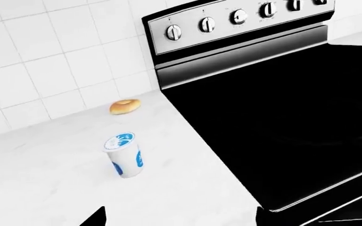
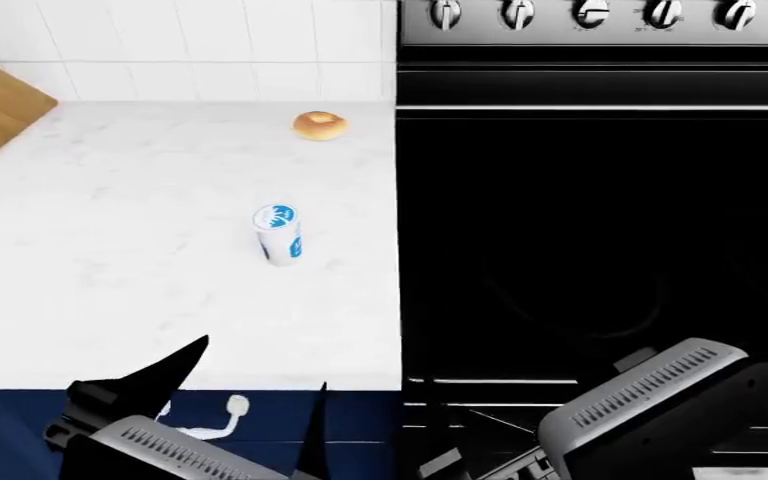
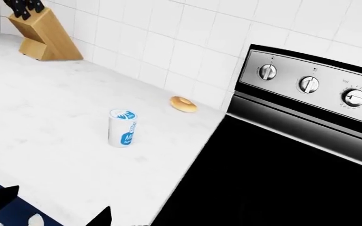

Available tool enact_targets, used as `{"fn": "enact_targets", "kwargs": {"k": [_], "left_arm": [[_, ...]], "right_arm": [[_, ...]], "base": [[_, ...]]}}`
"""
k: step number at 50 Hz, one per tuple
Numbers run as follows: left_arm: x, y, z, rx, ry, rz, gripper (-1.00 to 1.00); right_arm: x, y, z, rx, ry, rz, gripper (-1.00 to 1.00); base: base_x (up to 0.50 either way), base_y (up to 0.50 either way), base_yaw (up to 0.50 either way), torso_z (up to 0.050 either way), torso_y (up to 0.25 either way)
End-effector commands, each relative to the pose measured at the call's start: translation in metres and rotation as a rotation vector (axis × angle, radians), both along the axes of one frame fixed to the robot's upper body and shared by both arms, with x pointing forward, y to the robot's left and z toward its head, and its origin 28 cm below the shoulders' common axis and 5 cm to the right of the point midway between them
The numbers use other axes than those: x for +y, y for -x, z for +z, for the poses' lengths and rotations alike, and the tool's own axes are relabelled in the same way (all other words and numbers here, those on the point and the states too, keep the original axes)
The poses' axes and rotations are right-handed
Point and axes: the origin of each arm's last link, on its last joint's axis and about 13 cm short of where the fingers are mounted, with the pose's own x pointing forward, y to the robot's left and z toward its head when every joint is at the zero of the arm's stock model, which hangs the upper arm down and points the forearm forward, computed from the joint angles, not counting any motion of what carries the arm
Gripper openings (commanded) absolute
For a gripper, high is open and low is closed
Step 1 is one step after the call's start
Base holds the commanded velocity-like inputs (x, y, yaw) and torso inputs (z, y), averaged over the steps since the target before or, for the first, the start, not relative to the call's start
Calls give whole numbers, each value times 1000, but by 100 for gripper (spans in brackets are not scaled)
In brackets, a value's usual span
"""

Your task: Pick the peanut butter and yogurt from the counter and place them in the cabinets closest to them.

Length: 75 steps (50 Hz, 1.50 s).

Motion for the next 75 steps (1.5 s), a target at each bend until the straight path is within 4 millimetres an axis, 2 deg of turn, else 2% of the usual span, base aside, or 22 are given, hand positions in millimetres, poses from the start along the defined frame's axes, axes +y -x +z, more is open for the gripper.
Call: {"fn": "enact_targets", "kwargs": {"k": [1,24,32,59,75], "left_arm": [[0,0,0,-2,0,0,100],[0,-1,1,-3,-3,-1,100],[0,0,1,-5,-2,-2,100],[1,0,0,-7,2,2,100],[2,0,1,-10,2,4,100]], "right_arm": [[0,1,0,1,-1,0,100],[0,1,1,10,-9,2,100],[0,0,3,33,-48,16,100],[1,1,3,45,-42,25,100],[1,1,4,45,-57,30,100]], "base": [[-2,500,0,0,0],[-2,500,0,0,0],[9,0,0,0,0],[497,2,0,0,0],[0,0,0,0,0]]}}
